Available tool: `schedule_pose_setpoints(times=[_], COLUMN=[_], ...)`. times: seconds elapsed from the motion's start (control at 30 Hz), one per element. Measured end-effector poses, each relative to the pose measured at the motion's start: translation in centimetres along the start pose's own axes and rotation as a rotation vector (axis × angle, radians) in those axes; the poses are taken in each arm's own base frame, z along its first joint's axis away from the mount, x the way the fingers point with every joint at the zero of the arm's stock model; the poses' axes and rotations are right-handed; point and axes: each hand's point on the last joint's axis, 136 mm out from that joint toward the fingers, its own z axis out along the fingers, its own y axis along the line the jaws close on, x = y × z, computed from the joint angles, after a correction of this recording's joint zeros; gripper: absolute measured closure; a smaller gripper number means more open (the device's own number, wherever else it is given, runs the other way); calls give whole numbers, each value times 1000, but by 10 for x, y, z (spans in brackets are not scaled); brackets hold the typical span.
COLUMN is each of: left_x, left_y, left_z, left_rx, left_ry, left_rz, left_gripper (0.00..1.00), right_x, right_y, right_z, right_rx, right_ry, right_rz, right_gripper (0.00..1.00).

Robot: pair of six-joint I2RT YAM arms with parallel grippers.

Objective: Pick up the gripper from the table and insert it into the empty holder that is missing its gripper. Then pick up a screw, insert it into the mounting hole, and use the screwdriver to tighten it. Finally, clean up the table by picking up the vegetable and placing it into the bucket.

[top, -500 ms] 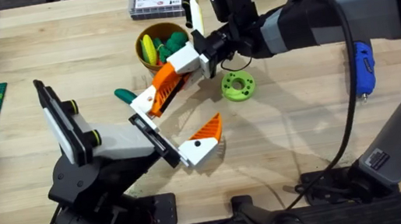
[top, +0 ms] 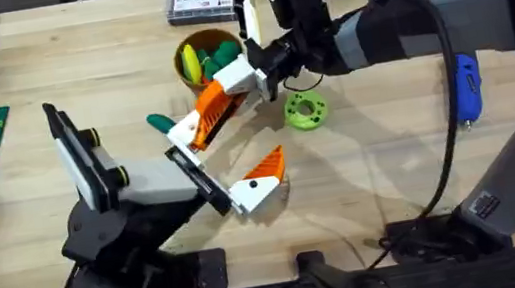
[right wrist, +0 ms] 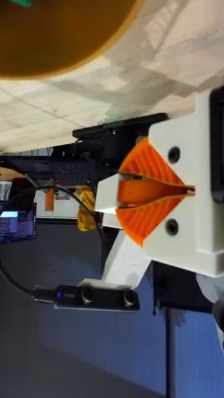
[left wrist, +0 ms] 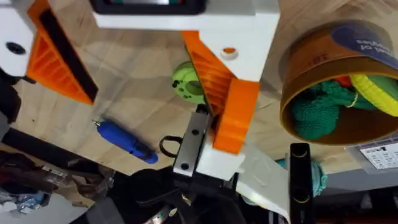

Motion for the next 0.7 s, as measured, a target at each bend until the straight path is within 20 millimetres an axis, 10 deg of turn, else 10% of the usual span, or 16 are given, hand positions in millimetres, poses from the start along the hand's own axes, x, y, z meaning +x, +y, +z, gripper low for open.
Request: schedule_pose_setpoints(times=[0.23,0.43,0.7], left_x=[0,-1,-1], left_y=[1,2,2], left_z=[0,0,0], left_rx=[-5,-10,-12], left_ry=[-1,-3,-3], left_rz=[0,1,1], left_gripper=[16,16,16], right_x=[0,-2,-4], right_y=[0,-2,-4], right_z=[0,0,-1], right_rx=[0,10,20], right_ry=[0,-13,-25], right_rz=[0,9,10], right_gripper=[957,540,420])
